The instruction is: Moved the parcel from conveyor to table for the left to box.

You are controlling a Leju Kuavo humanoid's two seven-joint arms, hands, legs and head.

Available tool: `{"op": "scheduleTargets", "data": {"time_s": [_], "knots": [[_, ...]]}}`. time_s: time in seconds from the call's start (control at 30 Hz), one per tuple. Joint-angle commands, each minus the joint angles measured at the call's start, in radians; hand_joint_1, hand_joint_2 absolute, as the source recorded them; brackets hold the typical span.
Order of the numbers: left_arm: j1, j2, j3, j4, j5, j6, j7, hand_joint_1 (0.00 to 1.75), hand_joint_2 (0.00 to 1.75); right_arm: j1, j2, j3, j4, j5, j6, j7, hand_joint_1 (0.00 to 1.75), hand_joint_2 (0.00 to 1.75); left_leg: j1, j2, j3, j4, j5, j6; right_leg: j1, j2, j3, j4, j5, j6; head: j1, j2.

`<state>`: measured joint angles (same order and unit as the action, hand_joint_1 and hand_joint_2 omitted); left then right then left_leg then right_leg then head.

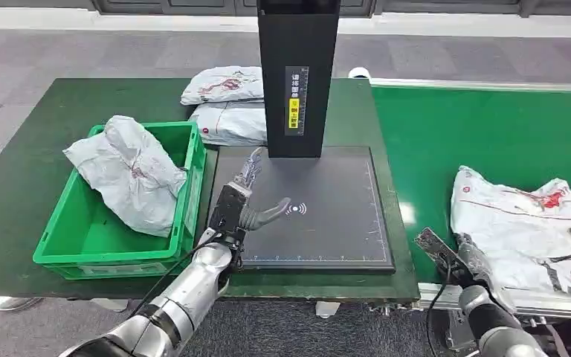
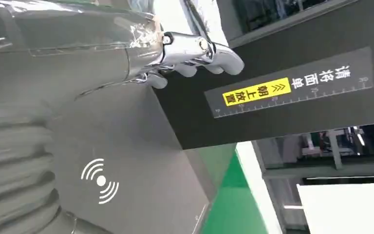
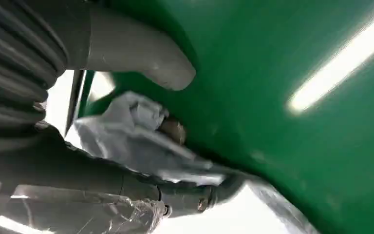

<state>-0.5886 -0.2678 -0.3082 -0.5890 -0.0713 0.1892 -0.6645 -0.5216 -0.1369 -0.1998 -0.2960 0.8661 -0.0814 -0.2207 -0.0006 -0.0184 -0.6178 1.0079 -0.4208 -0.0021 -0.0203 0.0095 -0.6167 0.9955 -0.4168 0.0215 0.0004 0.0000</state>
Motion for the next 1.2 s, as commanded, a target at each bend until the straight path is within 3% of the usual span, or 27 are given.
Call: {"op": "scheduleTargets", "data": {"time_s": [0.03,0.23,0.3,0.4,0.67,0.77,0.87,0.93,0.97,1.0,1.03,1.13,1.17,1.2], "knots": [[-0.016,0.04,0.033,0.027,0.003,-0.009,-0.004,0.0,1.75,0.015,0.043,-0.139,0.072,-0.038,0.044,-0.018,1.75,1.75,0.002,0.004,0.005,-0.002,-0.001,-0.002,0.002,0.001,0.005,-0.003,0.0,-0.003,0.0,0.0],[-0.014,0.04,0.04,0.023,0.007,-0.015,0.001,0.0,1.75,0.018,0.045,-0.135,0.068,-0.022,-0.003,0.016,1.75,1.75,0.003,0.002,0.005,-0.002,-0.001,-0.002,0.003,0.0,0.006,-0.003,0.0,-0.002,0.0,0.0],[-0.006,0.041,0.044,0.019,0.01,-0.012,0.005,0.0,1.75,0.018,0.04,-0.101,0.061,0.035,-0.115,0.077,1.75,1.75,0.003,0.002,0.006,-0.002,-0.001,-0.001,0.004,0.0,0.006,-0.003,-0.001,-0.002,0.0,0.0],[0.009,0.046,0.058,0.007,0.02,-0.006,0.001,0.0,1.75,0.009,0.042,-0.098,0.047,0.049,-0.224,0.06,1.75,1.75,0.003,0.003,0.007,-0.002,-0.001,-0.001,0.004,0.001,0.007,-0.003,0.0,-0.002,0.0,0.0],[0.011,0.048,0.058,0.002,0.021,-0.008,0.001,0.0,1.75,0.002,0.045,-0.096,0.053,0.051,-0.226,0.066,1.75,1.75,0.003,0.003,0.005,-0.001,-0.002,-0.001,0.004,0.0,0.006,-0.003,-0.001,-0.002,0.0,0.0],[0.023,0.047,0.07,-0.016,0.025,0.01,0.007,0.0,1.75,-0.013,0.075,-0.115,0.033,0.039,-0.412,-0.057,1.75,1.75,0.003,0.002,0.005,-0.001,-0.001,-0.001,0.003,0.0,0.005,-0.002,-0.001,-0.002,0.0,0.0],[0.031,0.046,0.074,-0.032,0.017,0.015,0.015,0.0,1.75,-0.041,0.122,-0.137,-0.004,-0.01,-0.501,-0.182,1.75,1.75,0.003,0.005,0.004,-0.001,-0.002,-0.002,0.003,0.003,0.005,-0.002,-0.001,-0.002,0.0,0.0],[0.032,0.043,0.075,-0.035,0.015,0.015,0.016,0.0,1.75,-0.053,0.124,-0.128,-0.018,-0.013,-0.529,-0.196,1.75,1.75,0.002,0.007,0.003,-0.001,-0.002,-0.002,0.003,0.005,0.002,-0.001,0.0,-0.002,0.0,0.0],[0.033,0.042,0.076,-0.036,0.012,0.019,0.017,0.0,1.75,-0.056,0.116,-0.091,-0.019,0.033,-0.604,-0.155,1.75,1.75,0.002,0.003,0.001,0.0,-0.001,-0.001,0.002,0.002,0.001,0.0,0.0,-0.001,0.0,0.0],[0.035,0.04,0.077,-0.039,0.01,0.02,0.017,0.0,1.75,-0.032,0.117,-0.115,-0.104,0.106,-0.617,-0.106,0.89,1.75,0.002,0.007,0.003,0.0,-0.002,-0.002,0.003,0.005,0.001,0.0,0.0,-0.002,0.0,0.0],[0.036,0.039,0.077,-0.04,0.009,0.021,0.017,0.0,1.75,-0.024,0.119,-0.137,-0.135,0.139,-0.617,-0.088,0.0,1.75,0.002,0.003,0.001,0.0,-0.001,-0.001,0.002,0.002,0.001,0.0,0.0,-0.001,0.0,0.0],[0.039,0.032,0.075,-0.042,0.003,0.029,0.019,0.0,1.75,-0.013,0.146,-0.326,-0.204,0.221,-0.617,-0.13,0.0,1.75,0.002,0.003,0.002,0.0,-0.001,-0.001,0.003,0.001,0.002,0.0,-0.001,-0.001,0.0,0.0],[0.039,0.03,0.074,-0.041,0.002,0.03,0.019,0.0,1.75,-0.009,0.153,-0.398,-0.226,0.253,-0.617,-0.162,0.0,0.0,0.002,0.001,0.001,0.0,-0.001,-0.001,0.002,-0.001,0.001,0.0,-0.001,-0.001,0.0,0.0],[0.039,0.028,0.075,-0.042,0.001,0.032,0.019,0.0,1.75,-0.004,0.161,-0.444,-0.252,0.27,-0.617,-0.188,0.0,0.0,0.002,0.002,0.002,-0.001,-0.001,-0.001,0.002,0.0,0.003,0.0,-0.002,-0.001,0.0,0.0]]}}
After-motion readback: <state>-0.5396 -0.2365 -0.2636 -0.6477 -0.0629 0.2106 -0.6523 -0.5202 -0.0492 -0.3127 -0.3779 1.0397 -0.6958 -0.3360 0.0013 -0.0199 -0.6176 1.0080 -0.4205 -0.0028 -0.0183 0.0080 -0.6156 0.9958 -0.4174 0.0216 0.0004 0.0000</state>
